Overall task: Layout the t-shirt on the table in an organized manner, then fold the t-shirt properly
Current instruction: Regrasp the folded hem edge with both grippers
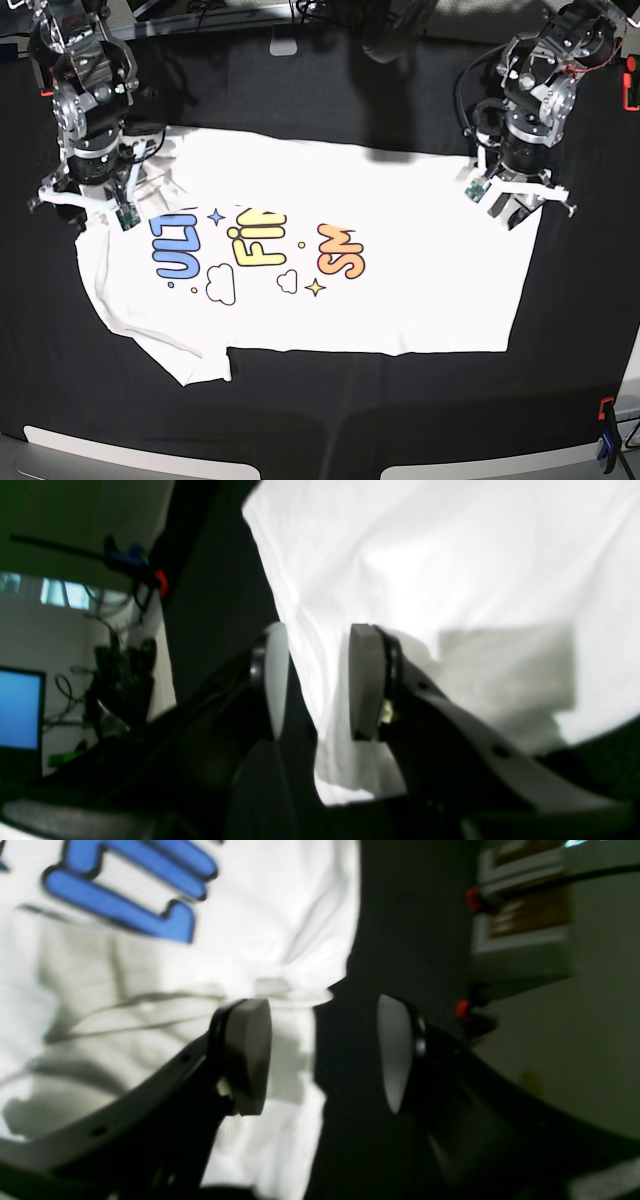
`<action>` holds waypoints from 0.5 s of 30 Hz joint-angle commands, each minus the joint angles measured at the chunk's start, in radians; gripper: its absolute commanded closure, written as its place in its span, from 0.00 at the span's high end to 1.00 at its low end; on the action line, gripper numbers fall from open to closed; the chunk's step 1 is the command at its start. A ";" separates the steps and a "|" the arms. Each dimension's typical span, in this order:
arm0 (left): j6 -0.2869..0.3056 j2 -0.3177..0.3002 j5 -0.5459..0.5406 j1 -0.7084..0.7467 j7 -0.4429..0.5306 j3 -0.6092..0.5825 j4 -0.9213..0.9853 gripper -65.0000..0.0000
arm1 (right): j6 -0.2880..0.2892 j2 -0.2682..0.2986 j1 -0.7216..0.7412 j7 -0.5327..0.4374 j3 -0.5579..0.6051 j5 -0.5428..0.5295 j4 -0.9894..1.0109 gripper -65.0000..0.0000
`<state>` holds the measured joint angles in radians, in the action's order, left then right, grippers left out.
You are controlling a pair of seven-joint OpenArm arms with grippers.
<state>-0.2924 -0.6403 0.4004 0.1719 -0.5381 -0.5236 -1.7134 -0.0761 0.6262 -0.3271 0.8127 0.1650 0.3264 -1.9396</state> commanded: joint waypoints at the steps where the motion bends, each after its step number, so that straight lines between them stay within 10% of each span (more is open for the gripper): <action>1: -0.034 -0.010 0.017 -0.008 0.002 0.005 -0.016 0.30 | -0.014 0.014 -0.004 -0.002 -0.007 0.008 -0.029 0.51; 9: -0.030 -0.006 0.109 0.040 -0.041 0.005 -0.042 0.30 | -0.003 0.014 -0.229 0.015 -0.007 0.034 -0.225 0.51; 15: 0.238 -0.029 0.110 0.135 -0.108 0.004 -0.102 0.30 | 0.048 0.017 -0.406 0.018 -0.007 0.064 -0.269 0.51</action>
<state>-0.0429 -0.6567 0.4995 0.3157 -0.6498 -0.5251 -1.7973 -0.0219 0.6315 -0.7334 0.8425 0.1638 0.3698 -2.1918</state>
